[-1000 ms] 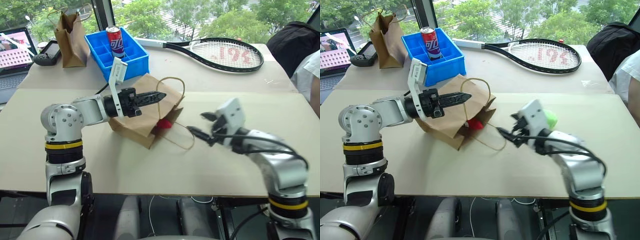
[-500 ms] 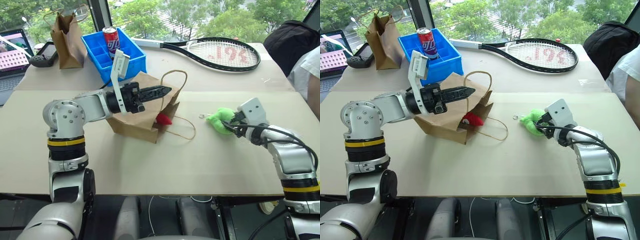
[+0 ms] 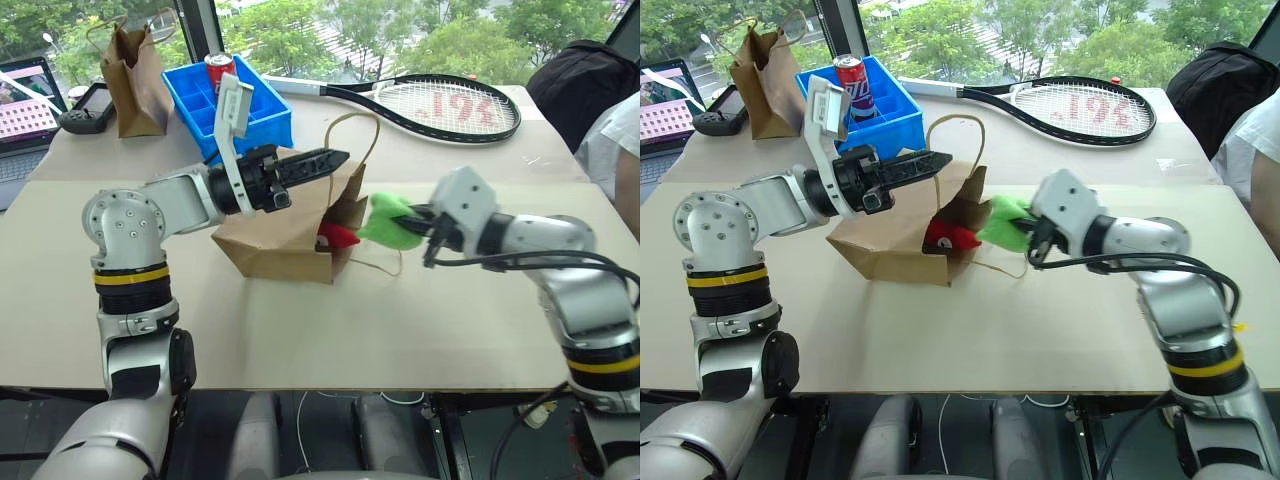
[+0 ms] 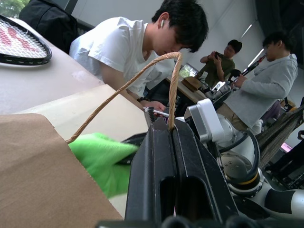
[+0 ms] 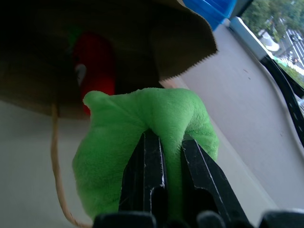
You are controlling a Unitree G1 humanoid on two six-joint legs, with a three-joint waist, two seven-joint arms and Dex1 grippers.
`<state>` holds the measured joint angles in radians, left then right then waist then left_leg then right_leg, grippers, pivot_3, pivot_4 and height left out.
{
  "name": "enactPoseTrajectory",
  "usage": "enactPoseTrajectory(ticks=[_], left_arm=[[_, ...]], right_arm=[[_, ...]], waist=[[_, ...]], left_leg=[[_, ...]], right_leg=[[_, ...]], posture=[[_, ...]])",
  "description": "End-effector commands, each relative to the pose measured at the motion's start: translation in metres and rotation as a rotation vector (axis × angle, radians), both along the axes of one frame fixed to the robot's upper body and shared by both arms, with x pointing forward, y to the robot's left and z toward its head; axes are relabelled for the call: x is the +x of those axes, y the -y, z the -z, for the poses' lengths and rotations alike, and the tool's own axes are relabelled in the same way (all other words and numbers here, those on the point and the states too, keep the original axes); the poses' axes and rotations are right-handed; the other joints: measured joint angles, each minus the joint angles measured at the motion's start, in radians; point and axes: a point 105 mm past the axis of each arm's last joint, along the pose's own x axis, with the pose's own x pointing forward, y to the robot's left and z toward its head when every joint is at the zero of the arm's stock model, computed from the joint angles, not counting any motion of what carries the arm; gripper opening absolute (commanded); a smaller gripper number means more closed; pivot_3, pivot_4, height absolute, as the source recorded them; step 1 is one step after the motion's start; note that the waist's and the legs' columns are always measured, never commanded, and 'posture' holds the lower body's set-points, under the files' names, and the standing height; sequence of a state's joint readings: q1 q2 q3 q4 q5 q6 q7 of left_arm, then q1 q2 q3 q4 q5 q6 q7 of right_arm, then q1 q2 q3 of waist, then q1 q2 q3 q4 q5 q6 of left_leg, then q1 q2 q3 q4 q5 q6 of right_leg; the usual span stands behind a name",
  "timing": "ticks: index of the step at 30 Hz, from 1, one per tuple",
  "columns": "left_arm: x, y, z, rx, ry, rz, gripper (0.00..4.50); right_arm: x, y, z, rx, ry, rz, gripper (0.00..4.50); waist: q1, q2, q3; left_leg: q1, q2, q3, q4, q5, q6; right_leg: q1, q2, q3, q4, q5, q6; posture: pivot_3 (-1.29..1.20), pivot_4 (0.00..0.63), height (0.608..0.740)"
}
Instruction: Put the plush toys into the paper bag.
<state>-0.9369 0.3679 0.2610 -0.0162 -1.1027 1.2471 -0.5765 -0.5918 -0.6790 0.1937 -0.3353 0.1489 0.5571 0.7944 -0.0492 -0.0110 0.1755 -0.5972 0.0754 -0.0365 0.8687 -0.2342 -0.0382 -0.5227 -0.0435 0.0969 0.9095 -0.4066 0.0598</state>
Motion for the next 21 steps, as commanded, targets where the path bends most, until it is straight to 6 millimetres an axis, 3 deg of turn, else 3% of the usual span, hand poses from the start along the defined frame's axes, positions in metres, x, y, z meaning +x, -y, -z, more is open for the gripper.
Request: enactPoseTrajectory(ticks=[1, 8, 13, 15, 21], left_arm=[[-0.01, 0.006, -0.016, -0.035, 0.055, 0.036, 0.0], [-0.011, 0.01, -0.009, -0.036, 0.042, 0.032, 0.0], [-0.011, 0.006, -0.006, -0.025, 0.04, 0.012, 0.0], [-0.012, 0.006, -0.004, -0.021, 0.038, 0.01, 0.0], [-0.014, 0.001, 0.006, 0.019, 0.019, -0.001, 0.0]], right_arm=[[0.001, -0.036, 0.001, 0.005, 0.037, -0.098, 0.02], [0.002, -0.083, 0.014, 0.156, -0.002, -0.172, 0.02], [0.0, -0.09, 0.015, 0.369, -0.111, -0.144, 0.02], [0.0, -0.086, 0.019, 0.359, -0.119, -0.13, 0.92], [-0.006, -0.063, 0.02, 0.353, -0.137, -0.096, 2.84]], waist=[[0.002, 0.0, 0.0], [0.003, 0.0, 0.0], [0.003, 0.0, 0.0], [0.004, 0.0, 0.0], [0.004, 0.0, 0.0]], left_leg=[[0.0, 0.0, 0.0, 0.0, 0.0, 0.0], [0.0, 0.0, 0.0, 0.0, 0.0, 0.0], [0.0, 0.0, -0.001, 0.0, 0.0, -0.001], [0.0, 0.0, -0.001, 0.0, 0.0, -0.001], [0.0, 0.0, -0.001, 0.0, 0.002, -0.003]], right_leg=[[0.0, 0.0, 0.0, 0.0, 0.0, 0.0], [0.0, 0.0, 0.0, 0.0, 0.0, 0.0], [0.0, 0.0, -0.001, 0.001, 0.0, 0.0], [0.0, 0.0, -0.001, 0.001, 0.0, 0.0], [0.0, 0.0, -0.001, 0.001, 0.0, 0.0]], posture=[[0.0, 0.15, 0.656], [0.0, 0.15, 0.656], [0.0, 0.15, 0.656], [0.0, 0.15, 0.656], [0.0, 0.15, 0.656]])
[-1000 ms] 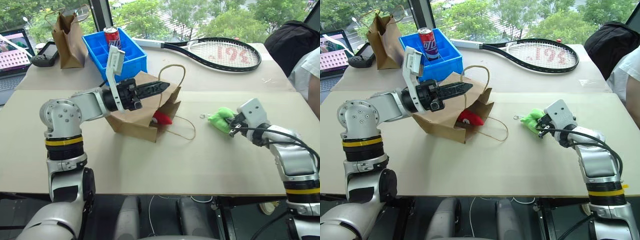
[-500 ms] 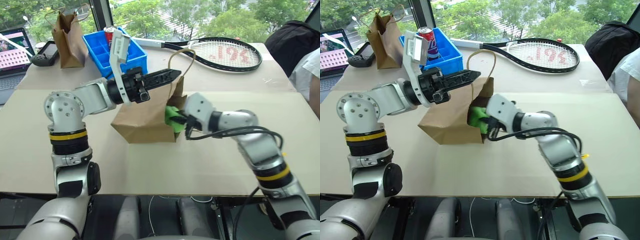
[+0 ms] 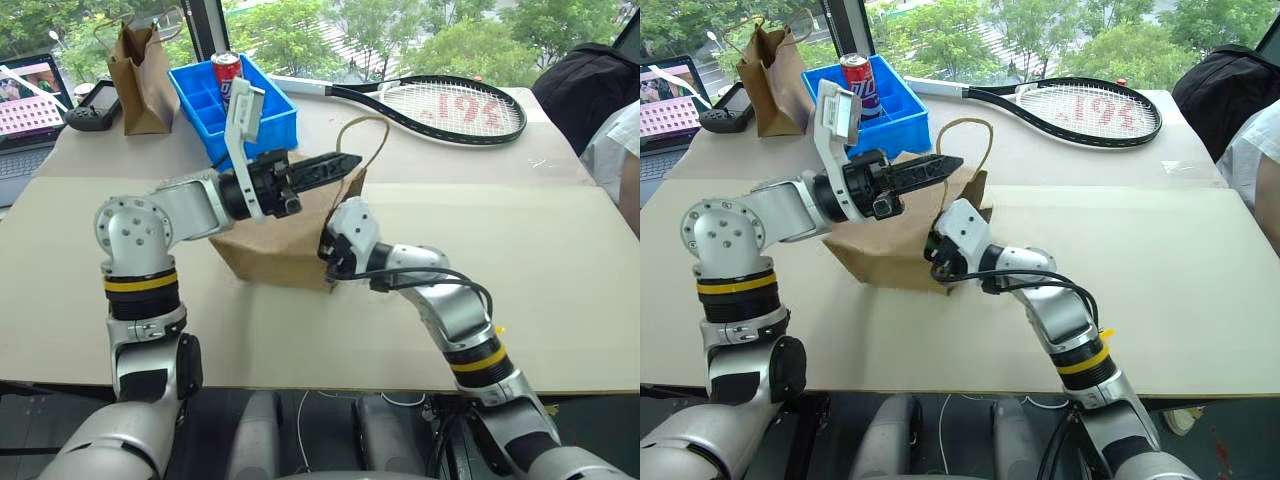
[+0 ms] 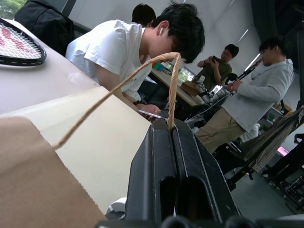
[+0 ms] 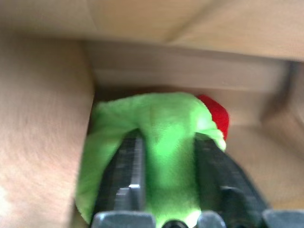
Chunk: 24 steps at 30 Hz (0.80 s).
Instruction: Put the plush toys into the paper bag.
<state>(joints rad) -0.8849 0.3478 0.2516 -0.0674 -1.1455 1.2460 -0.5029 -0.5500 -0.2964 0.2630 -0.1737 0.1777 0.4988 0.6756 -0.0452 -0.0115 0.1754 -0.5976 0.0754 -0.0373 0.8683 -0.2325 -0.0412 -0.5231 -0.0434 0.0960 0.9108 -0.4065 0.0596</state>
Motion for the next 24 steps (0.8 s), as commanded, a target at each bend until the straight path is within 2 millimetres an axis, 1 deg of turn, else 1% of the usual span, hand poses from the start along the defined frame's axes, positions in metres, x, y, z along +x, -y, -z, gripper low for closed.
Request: enactPoseTrajectory(ticks=[1, 4, 5, 7, 10, 13, 15, 16, 18, 22, 24], left_arm=[[-0.012, -0.005, -0.002, 0.03, 0.044, 0.02, 0.0], [-0.011, -0.017, 0.002, 0.05, 0.035, -0.005, 0.0], [-0.01, -0.021, 0.003, 0.055, 0.032, -0.018, 0.0], [-0.008, -0.024, 0.005, 0.063, 0.029, -0.035, 0.0], [-0.006, -0.025, 0.003, 0.06, 0.035, -0.038, 0.0], [-0.006, -0.023, 0.001, 0.054, 0.04, -0.033, 0.0], [-0.005, -0.023, 0.001, 0.052, 0.043, -0.033, 0.0], [-0.005, -0.022, 0.0, 0.05, 0.045, -0.032, 0.0], [-0.004, -0.022, 0.0, 0.048, 0.047, -0.03, 0.0], [-0.004, -0.021, 0.0, 0.049, 0.049, -0.028, 0.0], [-0.005, -0.021, 0.0, 0.05, 0.05, -0.025, 0.0]], right_arm=[[-0.008, 0.017, -0.013, -0.003, 0.047, 0.007, 3.23], [-0.006, 0.044, -0.004, -0.102, 0.087, 0.076, 4.28], [-0.007, 0.051, -0.003, -0.107, 0.085, 0.089, 4.43], [-0.008, 0.065, -0.004, -0.105, 0.081, 0.117, 4.43], [-0.014, 0.093, -0.005, -0.131, 0.076, 0.16, 4.43], [-0.022, 0.107, -0.004, -0.151, 0.055, 0.163, 4.43], [-0.027, 0.109, 0.002, -0.165, 0.032, 0.147, 4.43], [-0.03, 0.106, 0.009, -0.179, 0.018, 0.13, 4.43], [-0.034, 0.097, 0.018, -0.176, -0.008, 0.092, 4.43], [-0.041, 0.08, 0.023, -0.125, -0.042, 0.03, 4.43], [-0.04, 0.077, 0.038, -0.158, -0.072, 0.023, 4.43]], waist=[[0.0, 0.0, 0.0], [-0.001, 0.0, 0.0], [-0.001, 0.0, 0.0], [0.0, 0.0, 0.0], [0.001, 0.0, 0.0], [0.002, 0.0, 0.0], [0.001, -0.001, 0.0], [-0.001, -0.001, 0.0], [-0.003, -0.001, 0.0], [-0.003, -0.001, 0.0], [-0.001, -0.001, 0.0]], left_leg=[[0.0, 0.0, 0.0, 0.0, 0.0, 0.0], [0.0, 0.0, 0.0, -0.001, 0.0, 0.0], [0.0, 0.0, 0.0, -0.001, 0.0, 0.0], [0.0, 0.0, 0.0, -0.001, 0.0, 0.0], [0.0, 0.0, 0.0, -0.001, 0.0, 0.0], [0.0, 0.0, 0.0, -0.001, 0.0, 0.0], [0.0, 0.0, 0.0, -0.001, 0.0, 0.0], [0.0, 0.0, 0.0, -0.001, 0.0, 0.0], [0.0, 0.0, 0.0, -0.001, 0.0, 0.0], [0.0, 0.0, 0.0, -0.001, 0.0, 0.0], [0.0, 0.0, 0.0, -0.001, 0.0, 0.0]], right_leg=[[0.0, 0.0, 0.0, 0.0, 0.0, 0.0], [0.0, 0.0, 0.0, 0.0, 0.0, 0.0], [0.0, 0.0, 0.0, 0.0, 0.0, 0.0], [0.0, 0.0, 0.0, 0.0, 0.0, 0.0], [0.0, 0.0, 0.0, -0.001, 0.0, 0.0], [0.0, 0.0, 0.0, -0.001, 0.0, 0.0], [0.0, 0.0, 0.0, -0.001, 0.0, 0.0], [0.0, 0.0, 0.0, -0.001, 0.0, 0.0], [0.0, 0.0, 0.0, -0.001, 0.0, 0.0], [0.0, 0.0, 0.001, -0.001, 0.0, 0.0], [0.0, 0.0, 0.001, -0.001, 0.0, 0.0]], posture=[[0.0, 0.15, 0.656], [0.0, 0.15, 0.656], [0.0, 0.15, 0.656], [0.0, 0.15, 0.656], [0.0, 0.15, 0.656], [0.0, 0.15, 0.656], [0.0, 0.15, 0.656], [0.0, 0.15, 0.656], [0.0, 0.15, 0.656], [0.0, 0.15, 0.656], [0.0, 0.15, 0.656]])
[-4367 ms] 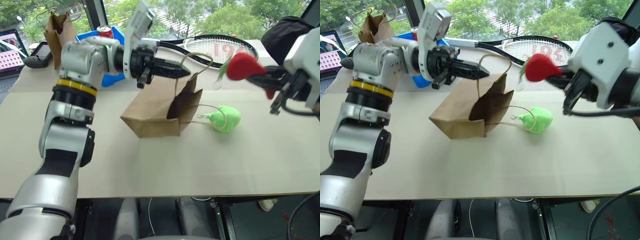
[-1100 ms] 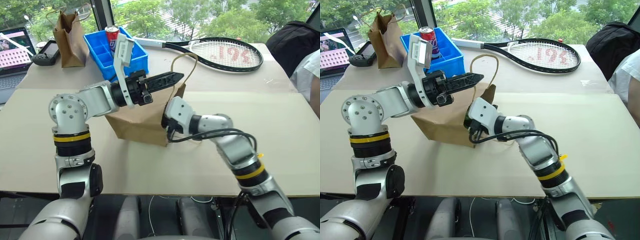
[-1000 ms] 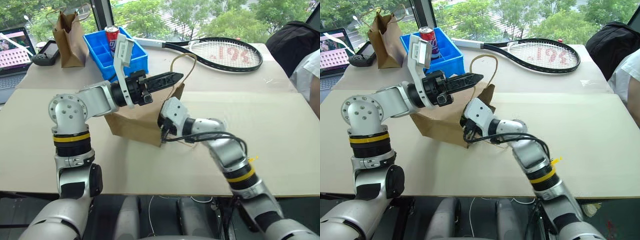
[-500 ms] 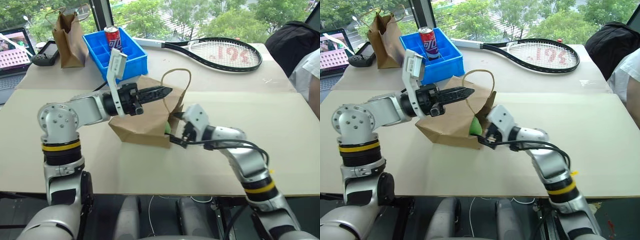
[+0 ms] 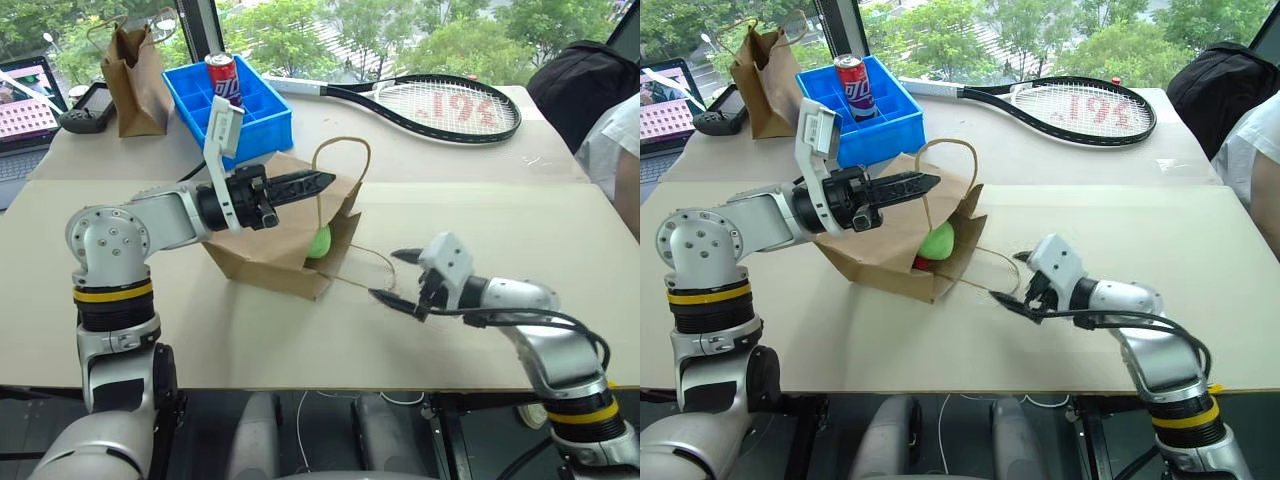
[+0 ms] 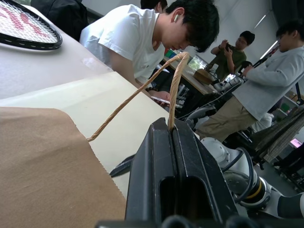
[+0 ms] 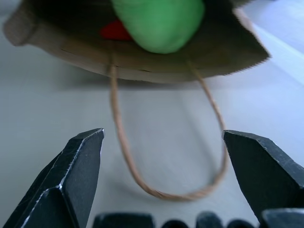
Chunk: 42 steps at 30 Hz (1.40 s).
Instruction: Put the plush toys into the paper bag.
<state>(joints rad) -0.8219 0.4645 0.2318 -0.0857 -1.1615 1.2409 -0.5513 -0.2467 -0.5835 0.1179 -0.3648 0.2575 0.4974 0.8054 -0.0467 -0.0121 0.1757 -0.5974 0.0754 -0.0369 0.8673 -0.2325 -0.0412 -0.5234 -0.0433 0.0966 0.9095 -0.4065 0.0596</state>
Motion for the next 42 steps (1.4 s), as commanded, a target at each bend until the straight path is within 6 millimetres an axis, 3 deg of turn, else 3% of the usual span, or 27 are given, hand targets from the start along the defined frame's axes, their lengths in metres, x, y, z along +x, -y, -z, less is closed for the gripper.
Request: enactPoseTrajectory(ticks=[1, 2, 4, 5, 7, 8, 9, 12, 16, 23, 32, 37, 42], left_arm=[[-0.003, 0.0, -0.014, -0.016, 0.06, 0.009, 0.0], [-0.002, 0.0, 0.006, -0.015, 0.04, 0.001, 0.0], [0.001, 0.001, 0.064, -0.011, -0.012, -0.019, 0.0], [0.004, 0.001, 0.045, -0.014, 0.012, -0.017, 0.0], [0.004, -0.001, -0.002, -0.018, 0.08, -0.007, 0.0], [0.003, -0.002, -0.013, -0.018, 0.098, -0.003, 0.0], [0.004, -0.002, -0.016, -0.018, 0.1, -0.004, 0.0], [0.006, -0.002, -0.022, -0.008, 0.102, -0.013, 0.0], [0.008, -0.003, -0.03, -0.018, 0.112, -0.024, 0.0], [0.014, -0.007, -0.037, -0.017, 0.131, -0.053, 0.0], [0.035, -0.028, -0.064, -0.028, 0.237, -0.2, 0.0], [0.041, -0.036, -0.07, -0.021, 0.274, -0.244, 0.0], [0.042, -0.037, -0.068, -0.02, 0.281, -0.253, 0.0]], right_arm=[[0.001, -0.005, 0.008, -0.029, 0.012, -0.009, 4.43], [0.009, -0.001, 0.015, -0.042, 0.009, 0.039, 4.43], [0.016, 0.005, 0.021, -0.059, 0.011, 0.087, 3.92], [0.015, 0.007, 0.023, -0.065, 0.01, 0.087, 3.78], [0.014, 0.011, 0.021, -0.047, 0.012, 0.104, 2.96], [0.014, 0.012, 0.02, -0.037, 0.01, 0.113, 2.62], [0.015, 0.015, 0.018, -0.033, 0.018, 0.123, 2.28], [0.012, 0.009, -0.017, 0.275, -0.036, 0.121, 1.31], [0.007, 0.013, -0.031, 0.289, -0.042, 0.086, 0.01], [0.007, 0.006, -0.08, 0.386, 0.04, 0.041, 0.01], [0.006, -0.005, -0.153, 0.403, 0.227, -0.004, 0.01], [0.001, -0.011, -0.174, 0.353, 0.285, -0.044, 0.01], [-0.005, -0.014, -0.182, 0.333, 0.3, -0.071, 0.01]], waist=[[0.002, 0.0, 0.0], [0.003, 0.0, 0.0], [0.002, 0.004, -0.003], [0.0, 0.008, -0.005], [0.009, -0.008, 0.004], [0.014, -0.016, 0.009], [0.016, -0.017, 0.009], [0.009, -0.009, 0.005], [0.004, -0.006, 0.005], [0.0, -0.007, 0.005], [0.003, -0.006, 0.005], [0.004, -0.006, 0.005], [0.003, -0.006, 0.005]], left_leg=[[0.0, 0.0, 0.0, 0.0, 0.0, 0.0], [0.0, 0.0, 0.0, 0.0, 0.0, 0.0], [0.001, 0.0, 0.0, 0.0, 0.0, 0.0], [0.002, 0.0, 0.001, 0.0, 0.0, 0.0], [0.005, 0.0, 0.003, 0.0, 0.0, -0.001], [0.0, 0.001, -0.001, 0.0, 0.002, 0.0], [-0.005, 0.003, -0.006, -0.001, 0.006, 0.002], [-0.003, 0.004, -0.004, -0.001, 0.006, 0.0], [0.0, 0.0, -0.001, -0.001, 0.003, 0.001], [0.0, 0.0, -0.002, -0.001, 0.004, 0.001], [0.0, 0.0, -0.002, -0.002, 0.004, 0.001], [0.0, 0.0, -0.002, -0.003, 0.004, 0.001], [-0.001, 0.0, -0.002, -0.006, 0.004, 0.001]], right_leg=[[0.0, 0.0, 0.0, 0.0, 0.0, 0.0], [0.0, 0.0, 0.0, -0.001, 0.0, 0.0], [0.002, 0.0, 0.0, -0.002, 0.0, 0.0], [0.003, -0.001, 0.0, -0.003, 0.0, 0.0], [0.005, -0.001, 0.0, 0.0, -0.001, -0.001], [-0.001, 0.002, -0.003, 0.001, 0.0, -0.001], [-0.004, 0.006, -0.006, 0.0, 0.001, 0.0], [0.001, 0.006, -0.004, -0.005, 0.003, -0.003], [0.005, 0.001, -0.002, -0.003, 0.002, 0.0], [0.004, 0.001, -0.002, -0.002, 0.002, -0.001], [0.004, 0.001, -0.003, -0.004, 0.002, -0.001], [0.003, 0.001, -0.003, -0.004, 0.002, -0.001], [0.001, 0.001, -0.002, -0.005, 0.002, -0.001]], posture=[[0.0, 0.15, 0.656], [0.0, 0.15, 0.656], [0.0, 0.15, 0.656], [0.0, 0.15, 0.656], [0.0, 0.15, 0.656], [0.0, 0.15, 0.656], [0.0, 0.15, 0.656], [0.0, 0.15, 0.656], [0.0, 0.15, 0.656], [0.0, 0.15, 0.656], [0.0, 0.15, 0.656], [0.0, 0.15, 0.656], [0.0, 0.15, 0.656]])
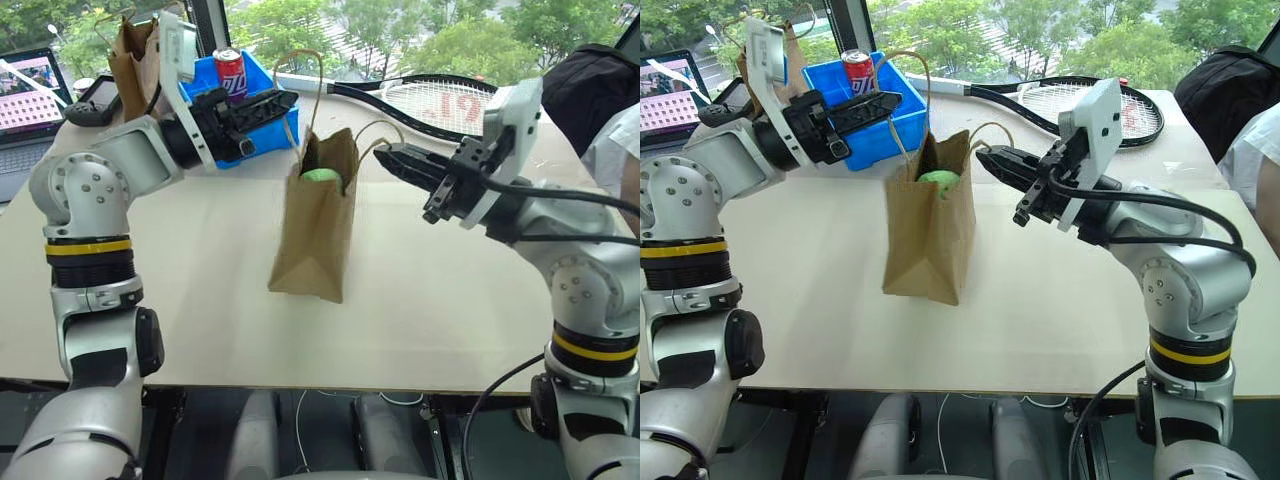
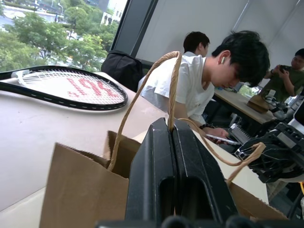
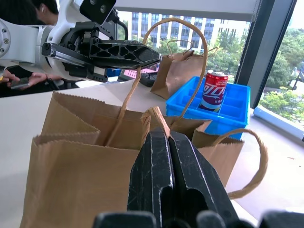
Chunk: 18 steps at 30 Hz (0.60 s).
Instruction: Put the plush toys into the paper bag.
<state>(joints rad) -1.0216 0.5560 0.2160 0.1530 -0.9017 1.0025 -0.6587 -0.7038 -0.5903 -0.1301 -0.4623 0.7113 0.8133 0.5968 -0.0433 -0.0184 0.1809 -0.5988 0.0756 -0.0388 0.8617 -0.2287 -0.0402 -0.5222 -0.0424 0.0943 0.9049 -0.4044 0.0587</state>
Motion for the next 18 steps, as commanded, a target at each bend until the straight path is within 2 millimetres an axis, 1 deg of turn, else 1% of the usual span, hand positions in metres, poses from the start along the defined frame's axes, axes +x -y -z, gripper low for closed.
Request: enactPoseTrajectory(ticks=[1, 4, 6, 7, 9, 12, 14, 16, 17, 18], left_arm=[[-0.007, 0.0, -0.014, -0.009, 0.073, 0.006, 0.0], [-0.008, -0.001, -0.01, 0.0, 0.069, 0.003, 0.0], [-0.006, -0.002, -0.013, -0.01, 0.088, -0.017, 0.0], [-0.003, -0.002, -0.019, -0.023, 0.115, -0.029, 0.0], [0.004, 0.0, -0.034, -0.067, 0.175, -0.06, 0.0], [0.006, 0.007, -0.049, -0.109, 0.238, -0.058, 0.0], [0.004, 0.01, -0.053, -0.119, 0.262, -0.044, 0.0], [0.003, 0.011, -0.049, -0.101, 0.252, -0.029, 0.0], [0.002, 0.012, -0.043, -0.08, 0.24, -0.019, 0.0], [0.001, 0.012, -0.033, -0.036, 0.227, -0.01, 0.0]], right_arm=[[-0.013, -0.004, -0.016, -0.024, 0.066, -0.032, 0.01], [-0.016, -0.005, -0.019, -0.036, 0.077, -0.043, 0.01], [-0.017, -0.005, -0.027, -0.026, 0.105, -0.035, 0.01], [-0.014, -0.002, -0.035, -0.018, 0.137, -0.007, 0.01], [-0.009, 0.002, -0.043, -0.043, 0.196, 0.043, 0.01], [-0.006, 0.003, -0.048, -0.052, 0.227, 0.061, 0.01], [-0.006, 0.003, -0.049, -0.052, 0.239, 0.062, 0.01], [-0.009, -0.001, -0.044, -0.076, 0.218, 0.04, 0.01], [-0.01, -0.004, -0.039, -0.094, 0.199, 0.025, 0.01], [-0.012, -0.008, -0.03, -0.109, 0.159, 0.0, 0.01]], waist=[[0.0, 0.0, 0.0], [-0.001, 0.0, 0.0], [-0.001, 0.0, 0.0], [-0.001, 0.0, 0.0], [0.0, 0.0, 0.0], [0.004, 0.0, 0.0], [0.003, 0.0, 0.0], [0.001, 0.0, 0.0], [-0.001, 0.0, 0.0], [-0.003, 0.0, 0.0]], left_leg=[[0.0, 0.0, 0.0, 0.0, 0.0, 0.0], [0.0, 0.0, 0.0, -0.002, 0.0, 0.0], [0.0, 0.0, 0.0, -0.002, 0.001, 0.0], [0.0, 0.0, 0.0, -0.002, 0.001, 0.0], [0.0, 0.0, 0.001, -0.002, 0.001, -0.001], [-0.001, 0.0, 0.0, -0.002, 0.002, -0.001], [-0.001, 0.0, 0.001, -0.003, 0.002, -0.001], [-0.001, -0.001, 0.001, -0.005, 0.002, -0.001], [-0.001, -0.001, 0.001, -0.006, 0.002, -0.001], [-0.001, -0.001, 0.001, -0.007, 0.002, -0.001]], right_leg=[[0.0, 0.0, 0.0, 0.0, 0.0, 0.0], [-0.001, 0.0, 0.0, 0.0, 0.0, 0.0], [-0.001, 0.0, 0.0, 0.0, 0.0, 0.0], [-0.001, 0.0, 0.0, 0.0, 0.0, 0.0], [-0.002, 0.0, 0.0, 0.001, 0.0, 0.0], [-0.002, 0.0, 0.0, 0.0, 0.0, -0.001], [-0.002, 0.0, 0.0, -0.001, 0.0, -0.001], [-0.002, -0.001, 0.001, -0.002, 0.0, -0.001], [-0.003, -0.001, 0.001, -0.002, 0.0, -0.001], [-0.003, -0.001, 0.001, -0.001, 0.0, -0.001]], posture=[[0.0, 0.15, 0.656], [0.0, 0.15, 0.656], [0.0, 0.15, 0.656], [0.0, 0.15, 0.656], [0.0, 0.15, 0.656], [0.0, 0.15, 0.656], [0.0, 0.15, 0.656], [0.0, 0.15, 0.656], [0.0, 0.15, 0.656], [0.0, 0.15, 0.656]])
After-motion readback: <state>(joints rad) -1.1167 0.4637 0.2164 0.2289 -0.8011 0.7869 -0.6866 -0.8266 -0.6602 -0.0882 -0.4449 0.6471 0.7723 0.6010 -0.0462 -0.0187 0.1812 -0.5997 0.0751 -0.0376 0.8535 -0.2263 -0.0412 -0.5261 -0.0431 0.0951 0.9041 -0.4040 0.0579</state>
